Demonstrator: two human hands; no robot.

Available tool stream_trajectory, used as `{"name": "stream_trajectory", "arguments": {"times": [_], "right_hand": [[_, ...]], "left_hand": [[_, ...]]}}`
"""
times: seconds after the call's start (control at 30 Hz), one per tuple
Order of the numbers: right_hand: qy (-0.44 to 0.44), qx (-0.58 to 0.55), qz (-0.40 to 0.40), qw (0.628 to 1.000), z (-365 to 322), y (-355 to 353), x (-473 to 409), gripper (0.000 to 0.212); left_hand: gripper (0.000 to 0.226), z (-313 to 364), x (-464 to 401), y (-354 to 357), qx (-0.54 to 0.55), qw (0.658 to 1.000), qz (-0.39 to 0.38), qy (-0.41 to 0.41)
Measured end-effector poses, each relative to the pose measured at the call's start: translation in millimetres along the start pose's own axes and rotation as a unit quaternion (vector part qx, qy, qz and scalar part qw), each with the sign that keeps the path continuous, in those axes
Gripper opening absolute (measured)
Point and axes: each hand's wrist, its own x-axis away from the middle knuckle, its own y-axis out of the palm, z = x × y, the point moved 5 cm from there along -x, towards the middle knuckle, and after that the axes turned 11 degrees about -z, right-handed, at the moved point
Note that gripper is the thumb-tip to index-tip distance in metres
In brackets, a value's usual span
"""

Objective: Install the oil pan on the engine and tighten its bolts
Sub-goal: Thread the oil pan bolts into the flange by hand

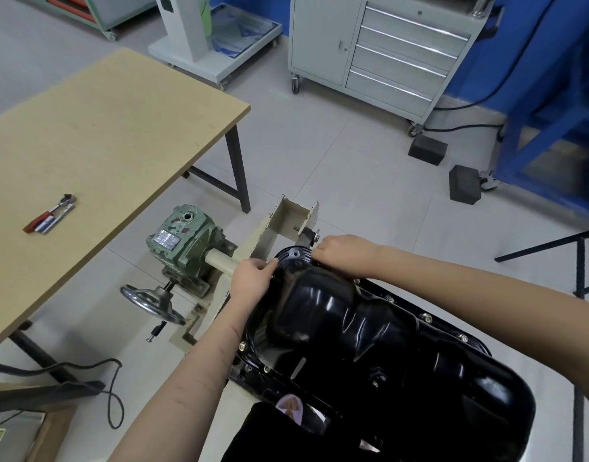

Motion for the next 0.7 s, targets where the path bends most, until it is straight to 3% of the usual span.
{"name": "stream_trajectory", "arguments": {"times": [0.7], "right_hand": [[-0.015,0.011,0.010,1.000,-1.0,2.2,1.1,0.025]], "left_hand": [[0.048,0.1,0.9,-0.4,0.009,1.000,0.003,0.000]]}}
